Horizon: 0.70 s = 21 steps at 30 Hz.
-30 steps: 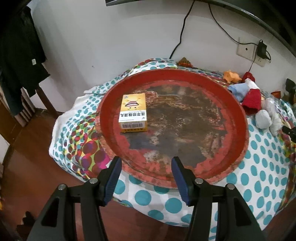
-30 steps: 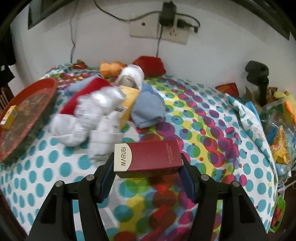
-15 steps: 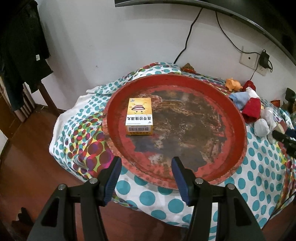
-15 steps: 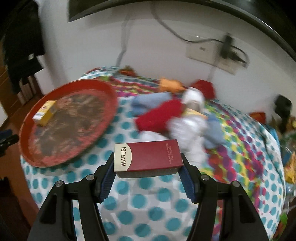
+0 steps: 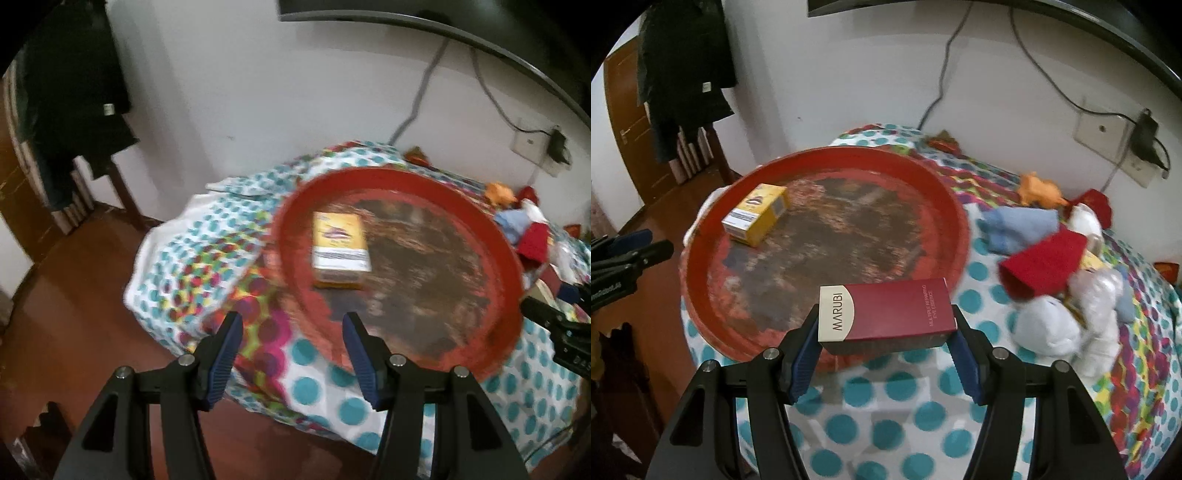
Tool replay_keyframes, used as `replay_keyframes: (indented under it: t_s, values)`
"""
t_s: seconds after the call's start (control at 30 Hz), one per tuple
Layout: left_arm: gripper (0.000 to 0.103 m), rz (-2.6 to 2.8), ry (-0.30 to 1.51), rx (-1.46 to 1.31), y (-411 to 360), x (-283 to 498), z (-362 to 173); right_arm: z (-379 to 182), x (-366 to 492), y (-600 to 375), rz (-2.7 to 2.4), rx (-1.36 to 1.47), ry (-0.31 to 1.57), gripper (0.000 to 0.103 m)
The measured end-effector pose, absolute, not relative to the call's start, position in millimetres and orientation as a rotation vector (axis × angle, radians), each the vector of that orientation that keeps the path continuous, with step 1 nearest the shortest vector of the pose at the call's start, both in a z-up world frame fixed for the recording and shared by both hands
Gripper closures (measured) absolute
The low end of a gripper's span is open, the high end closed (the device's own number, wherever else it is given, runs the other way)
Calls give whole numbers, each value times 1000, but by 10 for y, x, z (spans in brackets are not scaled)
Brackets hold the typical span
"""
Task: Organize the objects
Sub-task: 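Carry the red MARUBI box over the red tray with the right gripper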
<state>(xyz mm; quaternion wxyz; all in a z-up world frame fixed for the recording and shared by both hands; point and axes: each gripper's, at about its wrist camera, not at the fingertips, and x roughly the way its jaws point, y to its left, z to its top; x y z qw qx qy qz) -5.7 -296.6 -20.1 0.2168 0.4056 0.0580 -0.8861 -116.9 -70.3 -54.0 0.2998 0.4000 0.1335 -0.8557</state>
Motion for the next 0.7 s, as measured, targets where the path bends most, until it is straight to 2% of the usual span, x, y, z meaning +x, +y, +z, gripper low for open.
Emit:
replay_keyframes:
  t_s: [0.2, 0.7]
  values:
    - [45, -2439, 247, 1122, -3160, -14, -220, -609, -1182, -1061, -2225, 1062, 415, 42]
    - [45, -2447, 206, 1167, -3080, -87, -288, -836, -1572, -1562, -2225, 1141, 543, 42]
